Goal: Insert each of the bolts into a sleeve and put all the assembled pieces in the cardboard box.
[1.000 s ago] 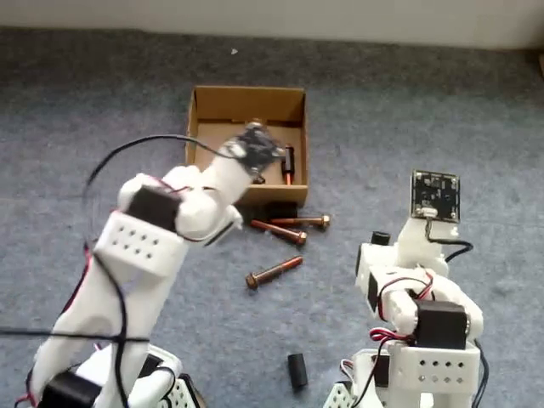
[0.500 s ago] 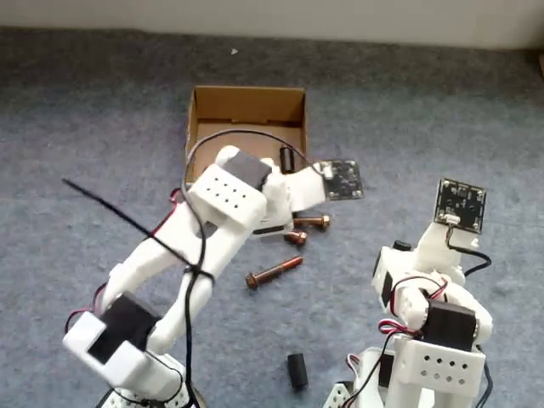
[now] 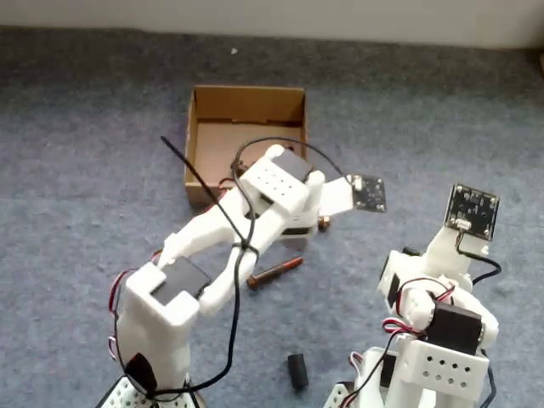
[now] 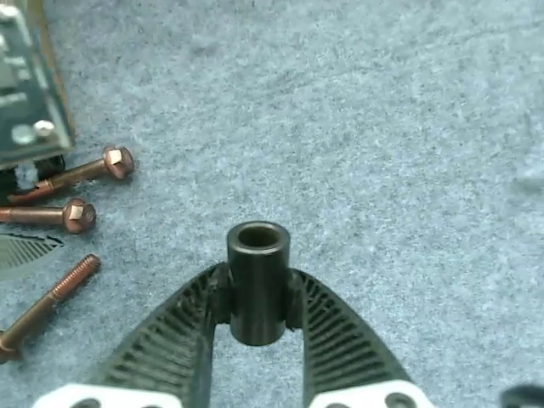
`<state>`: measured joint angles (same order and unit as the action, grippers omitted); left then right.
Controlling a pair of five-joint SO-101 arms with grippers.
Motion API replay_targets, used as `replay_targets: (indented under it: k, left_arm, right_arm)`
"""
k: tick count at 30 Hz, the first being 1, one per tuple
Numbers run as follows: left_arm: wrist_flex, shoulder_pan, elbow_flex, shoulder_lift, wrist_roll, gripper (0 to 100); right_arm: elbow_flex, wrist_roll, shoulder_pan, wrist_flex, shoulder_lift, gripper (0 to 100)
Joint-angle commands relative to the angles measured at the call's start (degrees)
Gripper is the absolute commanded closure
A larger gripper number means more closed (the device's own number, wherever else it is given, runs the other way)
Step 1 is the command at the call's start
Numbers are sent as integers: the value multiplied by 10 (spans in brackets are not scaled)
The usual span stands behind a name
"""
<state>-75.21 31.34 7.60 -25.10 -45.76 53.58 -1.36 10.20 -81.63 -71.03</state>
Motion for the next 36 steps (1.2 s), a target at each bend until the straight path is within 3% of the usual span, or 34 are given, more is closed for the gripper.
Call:
replay_targets:
  k: [1, 12, 18, 22, 27, 36]
  left_arm:
    - [-4, 2, 53, -39, -4, 829]
    - [-4, -16, 55, -85, -5, 831]
    - [0, -8, 54, -120, -3, 953]
    - [-4, -7, 57, -134, -1, 966]
    - [-25, -11, 57, -89, 37, 994]
    - [-84, -60, 51, 108, 124, 995]
  right_arm:
    - [-4, 5, 6, -1, -7, 994]
    - [-4, 6, 6, -1, -7, 994]
    - [-4, 6, 6, -1, -7, 994]
    - [-4, 6, 6, -1, -7, 994]
    - [-4, 6, 6, -1, -7, 994]
    - [-9, 6, 6, -1, -7, 994]
